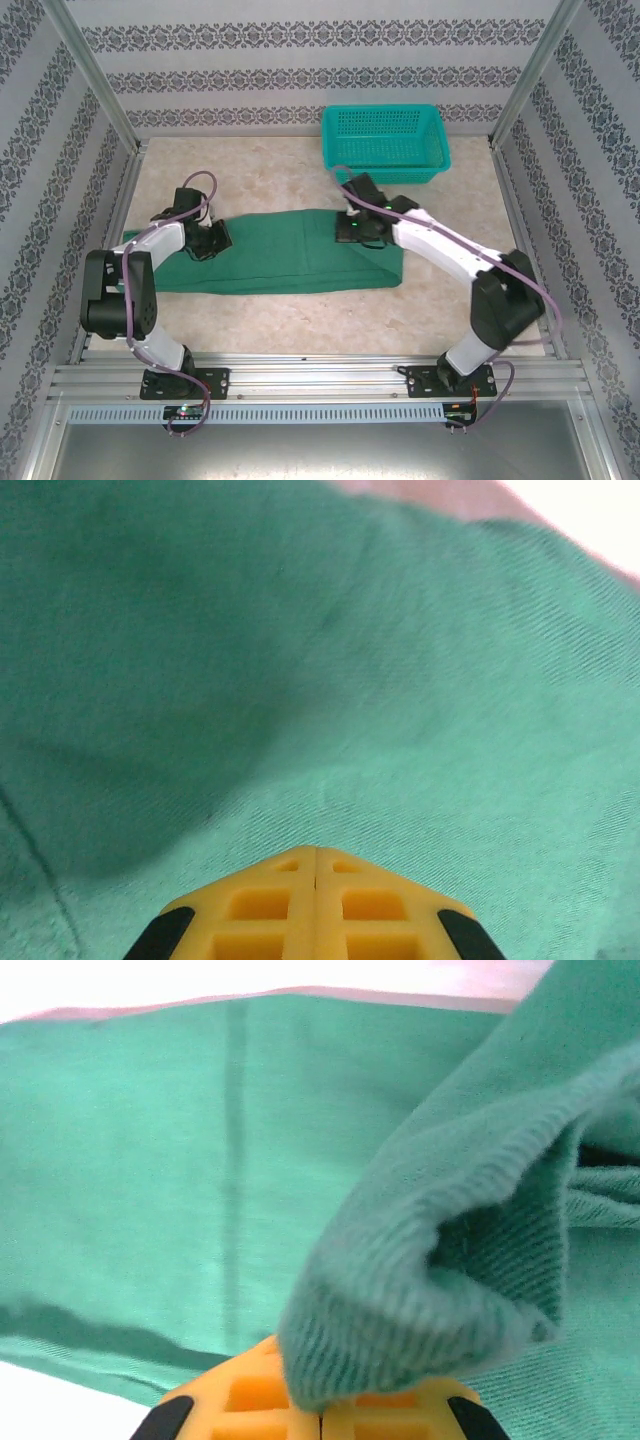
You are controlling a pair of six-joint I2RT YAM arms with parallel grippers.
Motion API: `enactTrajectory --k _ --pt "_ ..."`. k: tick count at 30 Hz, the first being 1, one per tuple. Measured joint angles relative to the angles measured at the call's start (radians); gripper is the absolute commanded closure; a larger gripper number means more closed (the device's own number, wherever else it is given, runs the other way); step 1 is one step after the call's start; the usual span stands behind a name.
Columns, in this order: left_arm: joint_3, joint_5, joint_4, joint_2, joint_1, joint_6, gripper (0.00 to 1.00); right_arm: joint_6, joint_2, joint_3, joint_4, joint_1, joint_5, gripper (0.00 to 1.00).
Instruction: Roll up the long pants
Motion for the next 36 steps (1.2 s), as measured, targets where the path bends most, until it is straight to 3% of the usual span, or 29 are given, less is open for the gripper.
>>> enactTrajectory --k 4,8,9,11,13,14,17,21,28,34,36 --pt "-0.021 -0.008 0.000 -0.028 0.000 -0.002 0.99 -0.002 0.109 0.108 0.001 0.097 -0.031 1.00" --pt "-0.019 -0.058 -0.023 -0.070 0.000 0.002 0.96 -0.017 0.295 0.384 -0.095 0.175 -0.076 1.00" --pt "-0.017 -0.068 -0.029 -0.081 0.000 0.005 0.95 -0.024 0.335 0.436 -0.099 0.196 -0.100 0.87" --pt "-0.013 -0.081 -0.034 -0.097 0.000 0.006 0.92 -0.030 0.388 0.499 -0.106 0.240 -0.163 0.43" --pt "-0.006 -0.081 -0.035 -0.098 0.000 0.008 0.87 -0.030 0.401 0.504 -0.111 0.272 -0.226 0.12" --pt "-0.003 -0.077 -0.036 -0.097 0.000 0.010 0.84 -0.030 0.400 0.496 -0.109 0.285 -0.256 0.05" --pt "0.003 -0.063 -0.035 -0.096 -0.001 0.015 0.72 -0.026 0.377 0.447 -0.091 0.283 -0.304 0.03" --pt "0.014 -0.055 -0.035 -0.096 -0.036 0.040 0.59 -0.018 0.278 0.317 -0.071 0.209 -0.301 0.02" --pt "0.111 -0.109 -0.062 -0.064 -0.204 0.147 0.49 0.030 0.062 0.077 0.013 0.007 -0.291 0.03" --pt "0.209 -0.188 -0.116 -0.031 -0.314 0.268 0.43 0.061 0.032 -0.044 0.063 -0.075 -0.301 0.03" --pt "0.222 -0.206 -0.124 -0.018 -0.344 0.309 0.01 0.069 0.032 -0.061 0.072 -0.077 -0.311 0.03"
